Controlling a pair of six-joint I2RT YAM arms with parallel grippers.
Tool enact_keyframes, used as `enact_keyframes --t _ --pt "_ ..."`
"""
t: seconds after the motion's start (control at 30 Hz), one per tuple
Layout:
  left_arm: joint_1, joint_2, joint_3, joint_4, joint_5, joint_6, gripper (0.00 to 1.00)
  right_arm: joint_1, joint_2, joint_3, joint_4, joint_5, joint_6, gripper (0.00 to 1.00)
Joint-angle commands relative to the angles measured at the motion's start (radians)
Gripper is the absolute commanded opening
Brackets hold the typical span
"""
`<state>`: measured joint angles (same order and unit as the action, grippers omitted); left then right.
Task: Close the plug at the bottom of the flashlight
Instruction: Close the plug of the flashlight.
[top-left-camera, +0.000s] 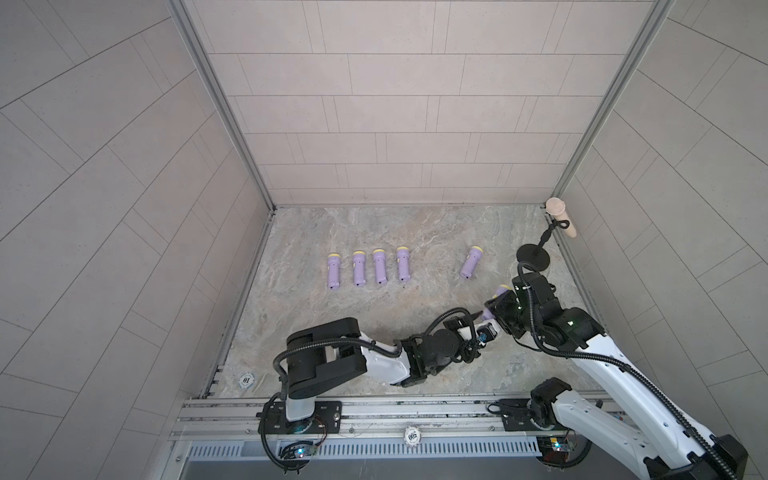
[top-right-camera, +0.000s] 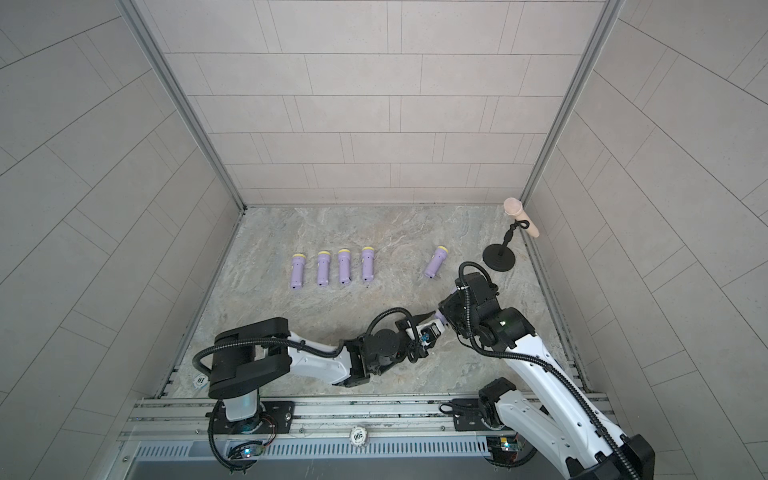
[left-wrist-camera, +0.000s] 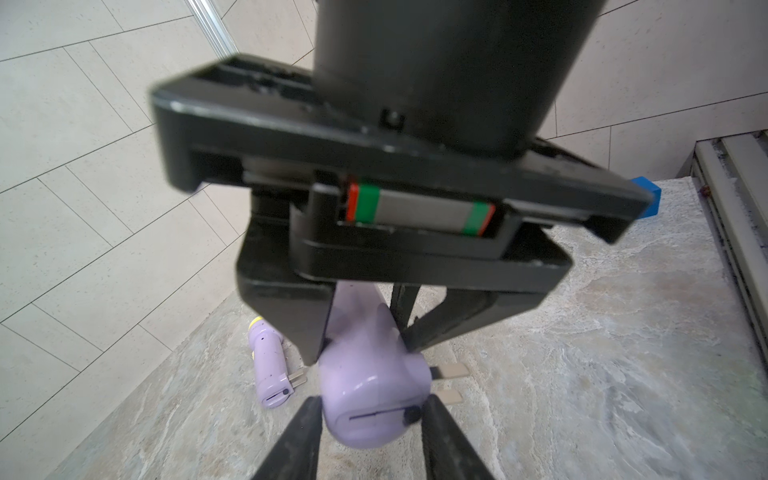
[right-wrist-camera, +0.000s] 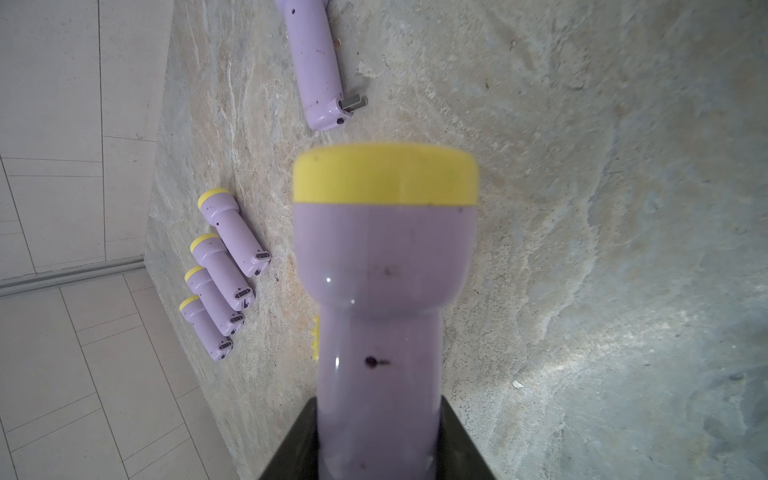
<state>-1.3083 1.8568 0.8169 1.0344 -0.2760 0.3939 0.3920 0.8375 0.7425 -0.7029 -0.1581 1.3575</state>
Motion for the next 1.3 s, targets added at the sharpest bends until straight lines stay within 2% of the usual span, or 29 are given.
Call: enact_keyframes --t 0.0,1.27 --pt "0.001 0.003 0.027 0.007 0.011 0.025 0.43 -0.002 -0.016 -0.01 0.014 -0.001 -0.005 0.0" --pt "0.001 0.014 0.035 -0.009 0.024 0.027 0.32 -0.002 -0.014 -0.022 0.048 -0.066 0.011 0.0"
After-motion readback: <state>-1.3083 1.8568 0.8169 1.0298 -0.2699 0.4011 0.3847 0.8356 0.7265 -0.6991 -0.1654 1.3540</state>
